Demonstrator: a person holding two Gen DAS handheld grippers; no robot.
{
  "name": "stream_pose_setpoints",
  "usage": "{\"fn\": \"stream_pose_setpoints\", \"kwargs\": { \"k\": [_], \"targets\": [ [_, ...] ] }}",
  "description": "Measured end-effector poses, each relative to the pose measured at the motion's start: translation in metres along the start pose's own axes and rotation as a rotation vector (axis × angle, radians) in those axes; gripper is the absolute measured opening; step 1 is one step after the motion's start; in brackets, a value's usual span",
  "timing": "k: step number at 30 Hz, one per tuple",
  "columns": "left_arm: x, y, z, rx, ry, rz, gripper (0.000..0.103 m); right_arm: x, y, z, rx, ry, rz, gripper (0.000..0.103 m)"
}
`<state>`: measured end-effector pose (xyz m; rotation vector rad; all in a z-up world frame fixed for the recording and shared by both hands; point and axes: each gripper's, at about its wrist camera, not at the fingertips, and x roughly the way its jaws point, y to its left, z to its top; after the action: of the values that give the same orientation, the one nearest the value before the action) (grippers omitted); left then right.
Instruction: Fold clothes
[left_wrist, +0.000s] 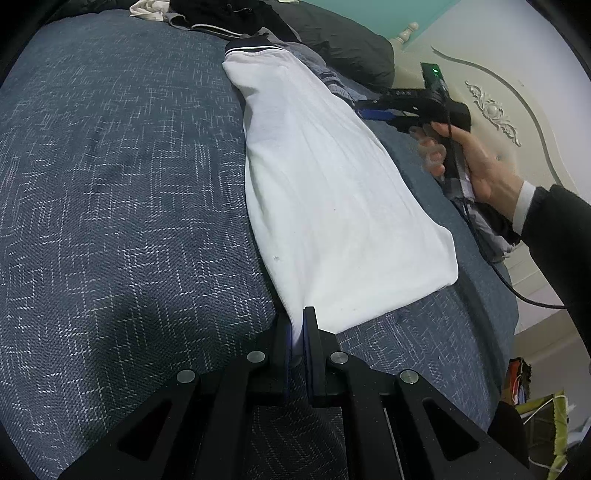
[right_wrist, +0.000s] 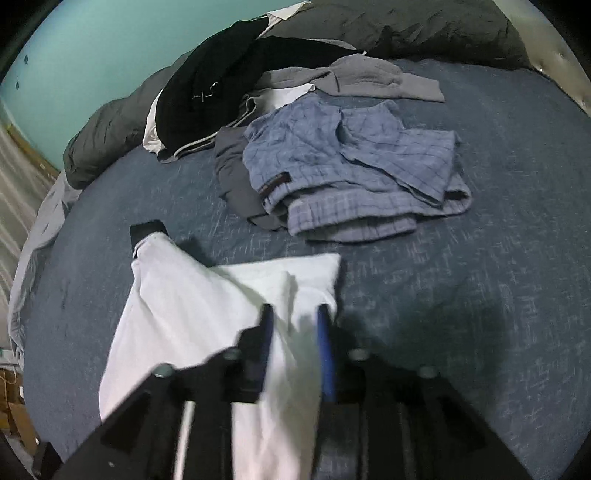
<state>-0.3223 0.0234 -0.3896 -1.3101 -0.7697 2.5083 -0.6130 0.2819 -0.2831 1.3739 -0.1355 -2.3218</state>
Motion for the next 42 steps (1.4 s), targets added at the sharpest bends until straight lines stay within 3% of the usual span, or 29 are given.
{"fn": "stream_pose_setpoints", "kwargs": {
  "k": [6,7,8,9,13,18,21,25,30,36,40,42],
  "targets": [
    [-0.001,0.001,0.000,0.002,0.001,0.004,0.005,0.004,0.008,-0.017,-0.077,0.040,0.021,0.026],
    [-0.001,0.000,0.001,0.001,0.001,0.003,0.005,0.007,0.009,-0.019,-0.087,0.050,0.013,0.022],
    [-0.001,0.000,0.002,0.000,0.002,0.002,0.005,0.010,0.009,-0.021,-0.086,0.056,0.006,0.008],
    [-0.001,0.000,0.002,0.000,0.002,0.002,0.005,0.013,0.010,-0.022,-0.085,0.062,0.000,0.006],
    [-0.002,0.001,0.001,-0.001,0.002,0.000,0.005,0.010,-0.002,-0.021,-0.004,0.019,0.006,0.005],
    [-0.002,0.003,0.001,-0.002,0.004,0.001,0.005,0.017,-0.010,-0.022,0.056,0.051,0.010,0.006],
    [-0.003,0.004,0.002,-0.003,0.007,0.004,0.005,0.013,-0.012,-0.022,0.086,0.044,0.022,0.008],
    [-0.002,0.003,0.003,-0.007,0.012,0.008,0.005,-0.007,-0.020,-0.025,0.125,0.006,0.011,0.028],
    [-0.001,0.002,0.004,-0.013,0.018,0.017,0.005,-0.044,-0.018,-0.046,0.135,0.024,0.027,0.028],
    [0.000,0.000,0.005,-0.012,0.025,0.034,0.005,-0.088,0.001,-0.102,0.106,0.120,0.087,0.028],
    [0.007,-0.008,0.006,-0.017,0.030,0.044,0.005,-0.108,0.006,-0.148,0.140,0.189,0.137,0.044],
    [0.008,-0.008,0.007,-0.020,0.034,0.048,0.005,-0.109,0.006,-0.164,0.153,0.211,0.123,0.045]
  ]
}}
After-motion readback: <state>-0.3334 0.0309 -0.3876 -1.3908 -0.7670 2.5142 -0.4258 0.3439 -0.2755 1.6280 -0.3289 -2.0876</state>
